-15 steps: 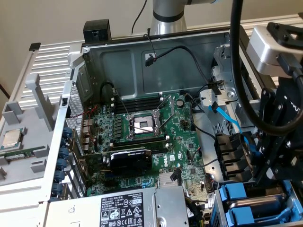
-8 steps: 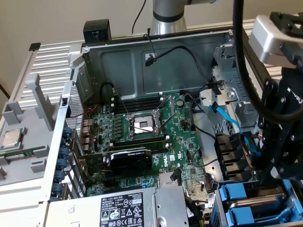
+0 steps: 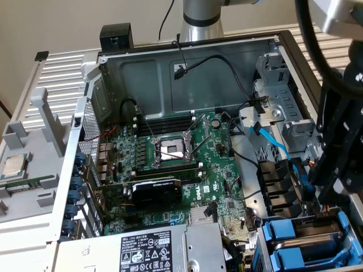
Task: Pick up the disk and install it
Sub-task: 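Insert the first disk wire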
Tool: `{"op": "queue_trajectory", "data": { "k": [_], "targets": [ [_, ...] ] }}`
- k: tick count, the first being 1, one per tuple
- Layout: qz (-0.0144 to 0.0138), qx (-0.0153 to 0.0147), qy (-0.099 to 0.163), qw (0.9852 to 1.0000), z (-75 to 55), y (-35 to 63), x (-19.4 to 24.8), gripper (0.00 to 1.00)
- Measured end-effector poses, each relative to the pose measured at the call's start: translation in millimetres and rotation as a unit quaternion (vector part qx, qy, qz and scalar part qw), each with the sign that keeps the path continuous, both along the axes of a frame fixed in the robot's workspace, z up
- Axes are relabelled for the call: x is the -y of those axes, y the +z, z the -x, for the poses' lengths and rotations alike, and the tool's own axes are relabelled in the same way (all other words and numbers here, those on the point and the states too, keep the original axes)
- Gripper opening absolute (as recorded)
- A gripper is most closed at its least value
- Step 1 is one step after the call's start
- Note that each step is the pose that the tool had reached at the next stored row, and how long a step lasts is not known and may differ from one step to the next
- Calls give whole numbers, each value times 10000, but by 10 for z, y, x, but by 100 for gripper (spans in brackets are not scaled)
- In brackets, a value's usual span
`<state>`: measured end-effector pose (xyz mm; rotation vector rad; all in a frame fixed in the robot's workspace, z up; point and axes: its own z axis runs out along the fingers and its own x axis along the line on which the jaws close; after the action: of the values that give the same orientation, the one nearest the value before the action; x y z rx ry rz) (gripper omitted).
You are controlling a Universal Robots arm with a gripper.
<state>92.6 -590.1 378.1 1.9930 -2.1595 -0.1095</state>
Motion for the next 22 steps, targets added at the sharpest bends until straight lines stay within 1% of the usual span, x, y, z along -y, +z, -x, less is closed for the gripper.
{"op": "queue_trajectory", "data": {
  "k": [5,7,9,12,22],
  "targets": [
    [4,1,0,10000,9,221,-12,31],
    [4,3,0,10000,30,268,-14,31],
    [5,6,0,10000,54,281,-14,31],
    [4,18,0,10000,76,283,-13,31],
    [5,18,0,10000,77,284,-14,31]
  ]
}}
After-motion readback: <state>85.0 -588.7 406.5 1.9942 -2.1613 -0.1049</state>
